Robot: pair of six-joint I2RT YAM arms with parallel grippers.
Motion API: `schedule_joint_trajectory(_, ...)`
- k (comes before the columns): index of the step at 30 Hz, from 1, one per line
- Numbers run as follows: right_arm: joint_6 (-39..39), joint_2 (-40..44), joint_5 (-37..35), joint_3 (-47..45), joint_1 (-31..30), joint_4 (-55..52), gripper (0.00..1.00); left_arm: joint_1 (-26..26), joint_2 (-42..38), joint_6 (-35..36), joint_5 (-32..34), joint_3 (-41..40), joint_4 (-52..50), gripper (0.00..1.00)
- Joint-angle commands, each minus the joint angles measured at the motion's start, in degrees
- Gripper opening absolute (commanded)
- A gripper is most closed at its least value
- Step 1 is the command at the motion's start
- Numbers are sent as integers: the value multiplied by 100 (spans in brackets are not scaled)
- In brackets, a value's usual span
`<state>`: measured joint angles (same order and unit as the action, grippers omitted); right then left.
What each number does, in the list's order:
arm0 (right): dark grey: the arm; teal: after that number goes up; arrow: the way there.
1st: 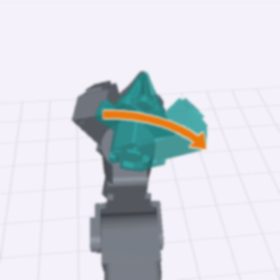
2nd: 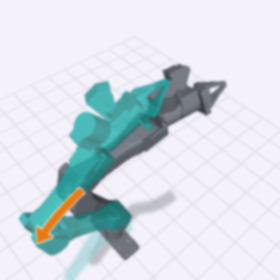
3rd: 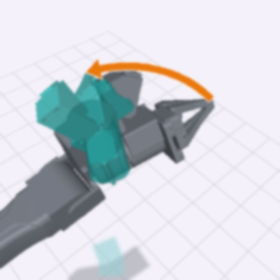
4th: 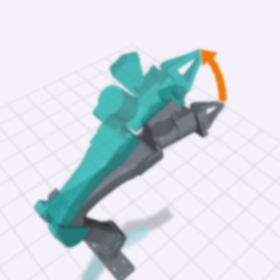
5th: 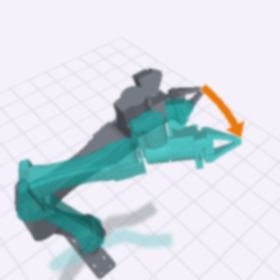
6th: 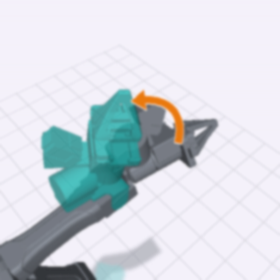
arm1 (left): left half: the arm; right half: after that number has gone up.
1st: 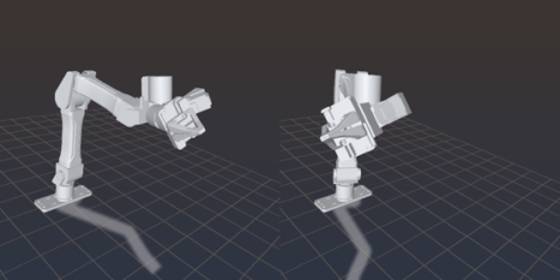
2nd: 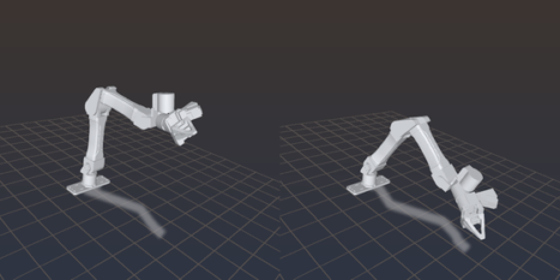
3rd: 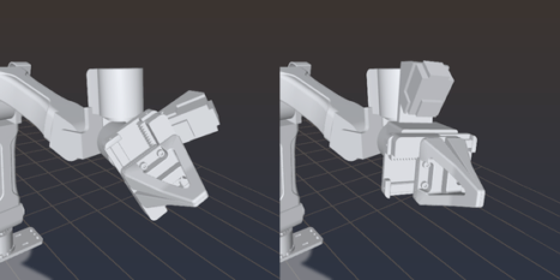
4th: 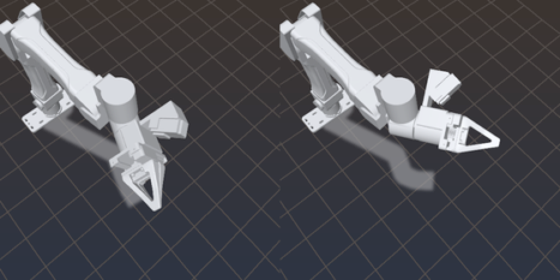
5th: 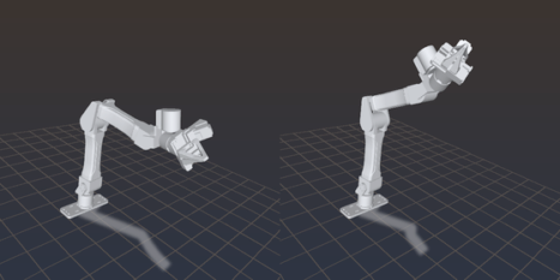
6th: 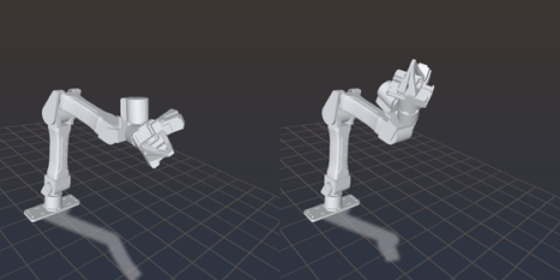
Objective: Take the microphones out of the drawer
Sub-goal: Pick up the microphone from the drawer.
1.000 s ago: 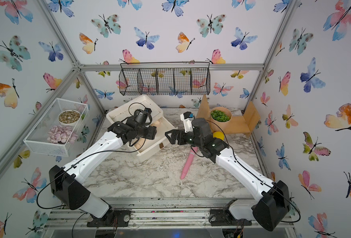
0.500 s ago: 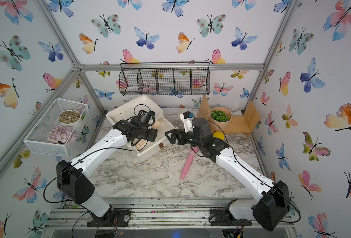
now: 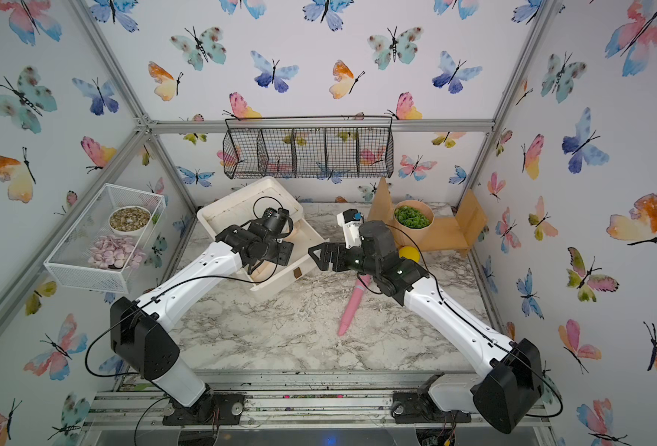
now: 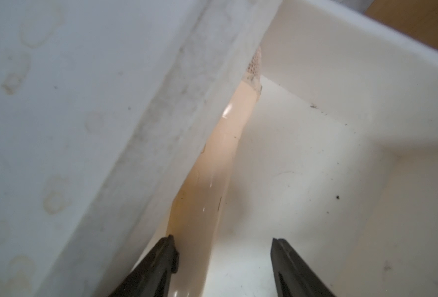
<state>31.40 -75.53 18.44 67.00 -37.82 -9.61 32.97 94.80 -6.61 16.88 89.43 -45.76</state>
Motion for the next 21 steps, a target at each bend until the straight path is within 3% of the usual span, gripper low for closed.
schedule_joint_trajectory(1, -115, 24, -24, 190, 17, -57, 98, -208, 221, -60, 1007, -136, -35, 65)
schedule_joint_trajectory(8, -139, -4, -23, 204, 19, -69, 98, -190, 316, -7, 1041, -206, -3, 66)
schedule_joint_trajectory(17, -176, 160, -180, 78, 13, -119, 98, -195, 463, -24, 460, -136, -1, 65)
schedule_joint_trajectory(21, -187, 212, -243, 34, 15, -145, 98, -195, 474, -33, 313, -136, 2, 60)
